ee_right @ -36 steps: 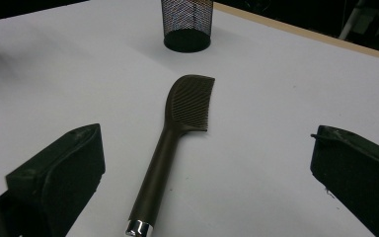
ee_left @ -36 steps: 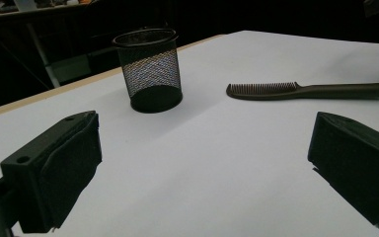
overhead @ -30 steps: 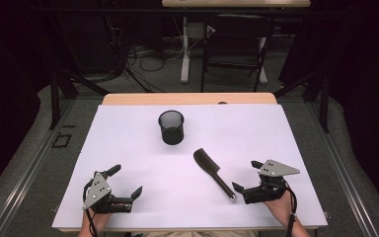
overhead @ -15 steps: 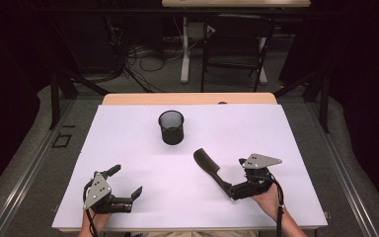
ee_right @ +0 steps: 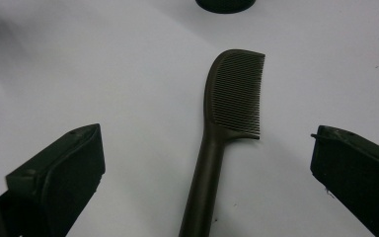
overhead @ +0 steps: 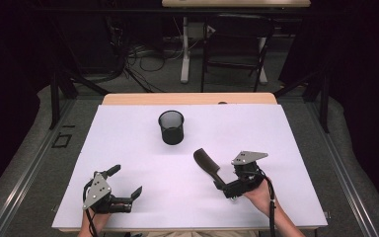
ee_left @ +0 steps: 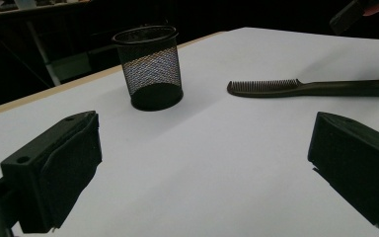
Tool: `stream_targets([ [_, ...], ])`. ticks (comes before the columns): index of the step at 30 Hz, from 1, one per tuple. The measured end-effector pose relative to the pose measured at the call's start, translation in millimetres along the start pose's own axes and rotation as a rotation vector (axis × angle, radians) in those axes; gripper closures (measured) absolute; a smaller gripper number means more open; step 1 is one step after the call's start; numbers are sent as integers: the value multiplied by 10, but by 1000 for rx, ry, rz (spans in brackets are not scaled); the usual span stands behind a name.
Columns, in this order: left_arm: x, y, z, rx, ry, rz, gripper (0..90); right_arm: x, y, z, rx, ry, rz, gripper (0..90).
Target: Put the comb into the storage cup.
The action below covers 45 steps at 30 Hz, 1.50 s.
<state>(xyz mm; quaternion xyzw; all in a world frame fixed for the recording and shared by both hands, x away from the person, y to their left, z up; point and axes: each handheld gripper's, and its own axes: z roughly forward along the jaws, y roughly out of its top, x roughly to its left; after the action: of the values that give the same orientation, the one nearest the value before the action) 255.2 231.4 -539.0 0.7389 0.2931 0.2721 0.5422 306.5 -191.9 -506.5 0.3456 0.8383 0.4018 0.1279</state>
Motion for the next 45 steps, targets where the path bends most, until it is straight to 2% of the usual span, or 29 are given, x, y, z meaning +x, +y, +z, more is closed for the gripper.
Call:
stream_targets([
  [1, 0, -2, 2, 0, -1, -2, 1, -2, 14, 27, 11, 18, 3, 0],
  [6, 1, -1, 2, 1, 0, -1, 1, -10, 50, 69, 36, 24, 9, 0],
  [20, 3, -3, 5, 11, 5, -1, 1, -24, 155, 145, 107, 3, 26, 0],
  [28, -2, -8, 23, 22, 5, -4, 1, -51, 231, 149, 156, -21, 54, 0],
  [38, -9, -6, 34, 25, 10, -3, 1, 59, 256, 227, 232, -22, 32, 0],
  [45, -3, -6, 24, 25, 13, -4, 2, 105, 271, 247, 270, -24, 53, 2],
])
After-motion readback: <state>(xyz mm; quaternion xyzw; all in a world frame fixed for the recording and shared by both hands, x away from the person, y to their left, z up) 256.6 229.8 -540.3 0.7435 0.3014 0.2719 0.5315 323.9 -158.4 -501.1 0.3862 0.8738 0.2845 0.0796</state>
